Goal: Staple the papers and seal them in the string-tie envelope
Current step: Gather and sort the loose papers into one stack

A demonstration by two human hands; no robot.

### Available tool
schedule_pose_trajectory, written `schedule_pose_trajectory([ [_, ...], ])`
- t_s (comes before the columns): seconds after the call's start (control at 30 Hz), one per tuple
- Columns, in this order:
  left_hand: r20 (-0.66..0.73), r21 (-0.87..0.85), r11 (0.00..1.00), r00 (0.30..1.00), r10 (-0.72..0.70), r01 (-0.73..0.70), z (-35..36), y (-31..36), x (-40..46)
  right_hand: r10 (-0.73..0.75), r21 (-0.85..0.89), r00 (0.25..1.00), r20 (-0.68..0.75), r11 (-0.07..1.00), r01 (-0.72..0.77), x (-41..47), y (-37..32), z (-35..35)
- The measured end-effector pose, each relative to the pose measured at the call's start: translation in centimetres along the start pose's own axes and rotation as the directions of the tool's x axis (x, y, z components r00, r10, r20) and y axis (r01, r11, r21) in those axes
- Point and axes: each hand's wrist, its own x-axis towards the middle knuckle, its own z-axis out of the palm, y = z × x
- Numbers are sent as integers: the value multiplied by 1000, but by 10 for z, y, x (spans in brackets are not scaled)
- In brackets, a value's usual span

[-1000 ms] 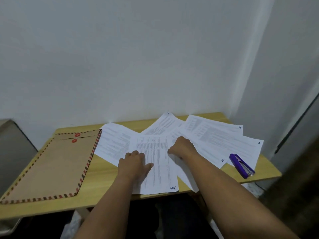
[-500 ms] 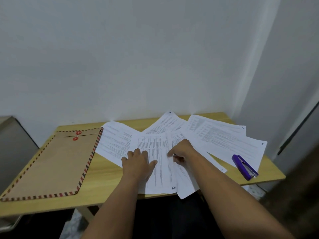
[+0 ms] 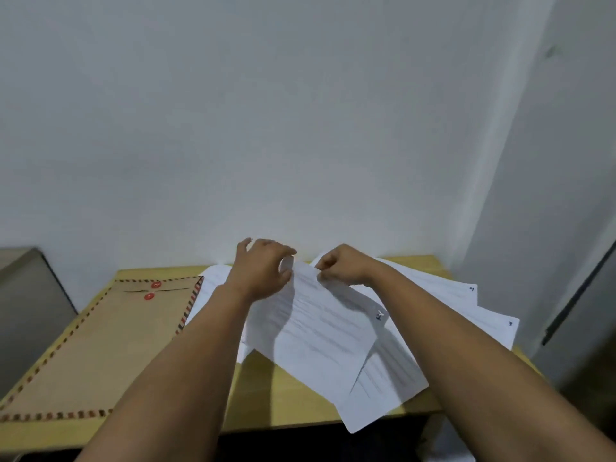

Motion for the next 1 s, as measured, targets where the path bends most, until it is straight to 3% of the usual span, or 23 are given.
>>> schedule_pose_trajectory([
  [0.07,59,35,999,998,4,-6,-15,-7,10,-56,-21,998,-2,998,56,2,-9,-10],
  [0.17,39,-51,997,998,-53,55,-28,-21,15,-86,-37,996,-5,996,86,3,-11,-25],
  [0.3,49,-84,983,986,-157,161,-34,-45,8,17,-53,997,79,999,-13,3,6,-47],
  [0.37,64,-98,967,971,-229,235,-33,-59,0,59,29,996,68,998,-61,1,18,-55],
  [0.47,126,-191,933,950,-285,305,-27,-69,-8,65,287,998,-22,956,-56,-3,30,-53],
  [0.57,161,-273,928,963,-217,255,-22,-61,-6,71,473,990,-121,881,-5,1,32,-39],
  [0.7,183,-290,941,975,-124,174,-22,-38,8,65,582,990,-124,813,19,7,28,-24],
  [1.0,134,-442,893,991,-27,84,-7,6,25,105,612,987,-125,791,-7,11,23,-4],
])
